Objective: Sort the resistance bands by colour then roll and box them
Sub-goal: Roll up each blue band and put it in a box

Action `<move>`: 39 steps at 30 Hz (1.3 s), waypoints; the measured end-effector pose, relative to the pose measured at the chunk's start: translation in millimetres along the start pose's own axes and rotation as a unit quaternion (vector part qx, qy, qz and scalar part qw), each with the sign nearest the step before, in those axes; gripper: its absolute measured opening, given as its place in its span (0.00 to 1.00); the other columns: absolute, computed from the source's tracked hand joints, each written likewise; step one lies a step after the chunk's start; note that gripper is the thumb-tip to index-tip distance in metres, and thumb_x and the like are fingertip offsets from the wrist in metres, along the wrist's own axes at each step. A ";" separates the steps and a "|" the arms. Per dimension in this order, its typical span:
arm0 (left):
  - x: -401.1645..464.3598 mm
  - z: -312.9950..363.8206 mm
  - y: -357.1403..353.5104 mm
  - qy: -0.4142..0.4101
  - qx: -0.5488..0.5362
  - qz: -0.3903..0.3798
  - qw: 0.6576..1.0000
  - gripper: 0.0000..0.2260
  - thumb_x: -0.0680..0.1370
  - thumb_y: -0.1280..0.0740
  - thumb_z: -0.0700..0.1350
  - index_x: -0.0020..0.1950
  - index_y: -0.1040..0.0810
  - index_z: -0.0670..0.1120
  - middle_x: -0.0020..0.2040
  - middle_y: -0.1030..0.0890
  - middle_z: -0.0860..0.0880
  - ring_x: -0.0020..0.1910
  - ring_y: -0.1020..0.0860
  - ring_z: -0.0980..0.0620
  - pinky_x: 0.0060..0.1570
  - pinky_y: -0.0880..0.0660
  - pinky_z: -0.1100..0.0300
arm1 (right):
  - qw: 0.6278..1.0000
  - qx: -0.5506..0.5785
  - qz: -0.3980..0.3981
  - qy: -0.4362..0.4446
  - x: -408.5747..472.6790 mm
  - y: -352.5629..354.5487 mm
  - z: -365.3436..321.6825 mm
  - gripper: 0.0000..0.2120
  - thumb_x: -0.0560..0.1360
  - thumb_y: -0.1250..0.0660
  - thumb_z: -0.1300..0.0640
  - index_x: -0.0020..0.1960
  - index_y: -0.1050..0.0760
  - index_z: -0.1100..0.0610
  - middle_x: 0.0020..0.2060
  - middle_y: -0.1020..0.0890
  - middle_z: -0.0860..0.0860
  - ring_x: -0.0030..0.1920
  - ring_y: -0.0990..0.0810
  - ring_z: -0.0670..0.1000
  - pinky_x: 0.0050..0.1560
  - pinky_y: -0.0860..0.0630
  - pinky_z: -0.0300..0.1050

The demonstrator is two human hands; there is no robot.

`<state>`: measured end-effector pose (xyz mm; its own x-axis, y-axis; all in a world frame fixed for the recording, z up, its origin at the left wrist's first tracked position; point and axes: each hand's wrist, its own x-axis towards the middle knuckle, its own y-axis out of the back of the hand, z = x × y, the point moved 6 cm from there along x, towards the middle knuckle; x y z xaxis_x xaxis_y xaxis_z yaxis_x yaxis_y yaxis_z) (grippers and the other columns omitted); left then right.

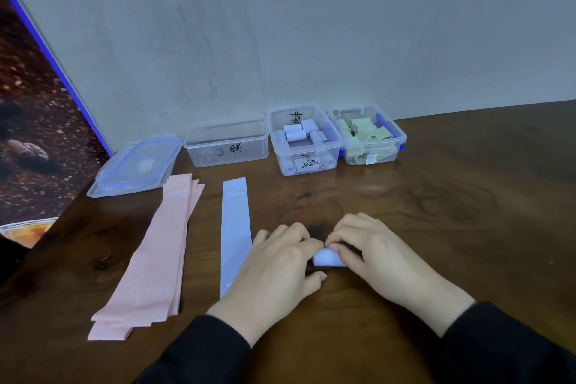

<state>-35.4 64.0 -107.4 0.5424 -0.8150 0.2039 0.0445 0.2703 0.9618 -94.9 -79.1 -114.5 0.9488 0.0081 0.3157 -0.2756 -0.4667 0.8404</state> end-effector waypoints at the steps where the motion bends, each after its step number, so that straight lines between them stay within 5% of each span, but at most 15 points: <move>1: 2.2 -0.7 -1.2 0.002 0.001 -0.001 1.000 0.19 0.79 0.37 0.62 0.70 0.27 0.60 0.54 0.31 0.61 0.54 0.34 0.59 0.59 0.35 0.57 | 0.999 0.032 0.003 -0.011 -0.6 -1.7 3.4 0.07 0.82 0.36 0.52 0.51 0.19 0.46 0.48 0.24 0.37 0.53 0.25 0.43 0.56 0.27 0.44; 9: 10.6 -5.4 -7.3 0.025 -0.019 -0.004 1.000 0.16 0.82 0.40 0.60 0.68 0.27 0.60 0.55 0.29 0.60 0.55 0.33 0.58 0.58 0.35 0.57 | 0.997 0.070 -0.025 -0.017 -0.5 -6.8 16.5 0.15 0.75 0.31 0.39 0.59 0.18 0.42 0.51 0.24 0.34 0.56 0.26 0.42 0.59 0.29 0.41; 15: 20.7 -9.5 2.6 0.066 -0.108 0.072 0.989 0.22 0.82 0.36 0.53 0.76 0.34 0.59 0.64 0.27 0.62 0.63 0.32 0.61 0.64 0.37 0.63 | 0.992 0.110 -0.015 -0.053 16.3 1.3 24.4 0.14 0.75 0.26 0.45 0.60 0.22 0.38 0.52 0.24 0.30 0.58 0.25 0.39 0.58 0.31 0.33; 22: 24.8 -5.5 -6.0 0.012 -0.066 0.158 0.985 0.16 0.80 0.40 0.50 0.64 0.19 0.51 0.54 0.21 0.56 0.48 0.25 0.55 0.44 0.25 0.56 | 0.988 0.109 -0.047 -0.095 18.5 -9.4 37.2 0.12 0.76 0.30 0.39 0.59 0.25 0.33 0.54 0.20 0.34 0.60 0.25 0.38 0.63 0.31 0.38; 28: 23.7 -1.6 -5.3 0.018 -0.073 0.140 0.987 0.18 0.79 0.41 0.52 0.65 0.19 0.54 0.54 0.19 0.58 0.49 0.24 0.55 0.44 0.24 0.54 | 0.984 0.145 -0.030 -0.101 19.8 -2.1 30.8 0.09 0.76 0.27 0.45 0.55 0.21 0.37 0.50 0.18 0.36 0.56 0.23 0.37 0.56 0.32 0.29; 31: 27.8 -2.3 1.2 0.017 -0.078 0.141 0.987 0.15 0.79 0.35 0.47 0.64 0.18 0.53 0.50 0.18 0.59 0.47 0.24 0.57 0.46 0.22 0.52 | 0.976 0.189 -0.028 -0.108 17.7 -0.5 25.4 0.09 0.77 0.28 0.48 0.55 0.21 0.38 0.50 0.17 0.38 0.54 0.20 0.40 0.55 0.26 0.35; 34: 36.5 -5.0 17.3 0.043 -0.138 0.108 0.984 0.16 0.82 0.34 0.47 0.69 0.23 0.58 0.51 0.23 0.64 0.52 0.28 0.63 0.58 0.30 0.67 | 0.953 0.276 0.001 -0.126 15.0 6.7 22.4 0.09 0.78 0.28 0.53 0.55 0.19 0.40 0.47 0.15 0.42 0.46 0.19 0.42 0.50 0.24 0.38; 36: 43.1 -8.5 27.9 0.058 -0.196 0.084 0.975 0.18 0.81 0.33 0.49 0.70 0.25 0.63 0.50 0.25 0.67 0.52 0.29 0.67 0.55 0.33 0.74 | 0.933 0.330 0.031 -0.142 13.9 13.4 21.8 0.09 0.78 0.28 0.55 0.54 0.17 0.42 0.47 0.14 0.46 0.46 0.18 0.50 0.52 0.22 0.46; 39: 56.8 -12.3 40.3 0.068 -0.295 0.056 0.951 0.17 0.79 0.30 0.50 0.66 0.23 0.64 0.47 0.21 0.64 0.48 0.25 0.66 0.49 0.29 0.72 | 0.897 0.406 0.059 -0.164 16.1 23.8 17.5 0.10 0.77 0.29 0.59 0.52 0.15 0.45 0.49 0.13 0.49 0.52 0.16 0.51 0.58 0.22 0.47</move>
<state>7.6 34.9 -59.3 0.6736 -0.7009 0.2344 0.4211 0.6246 0.6576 -83.4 -105.5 -97.1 0.9516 -0.2817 0.1228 -0.2998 -0.9386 0.1706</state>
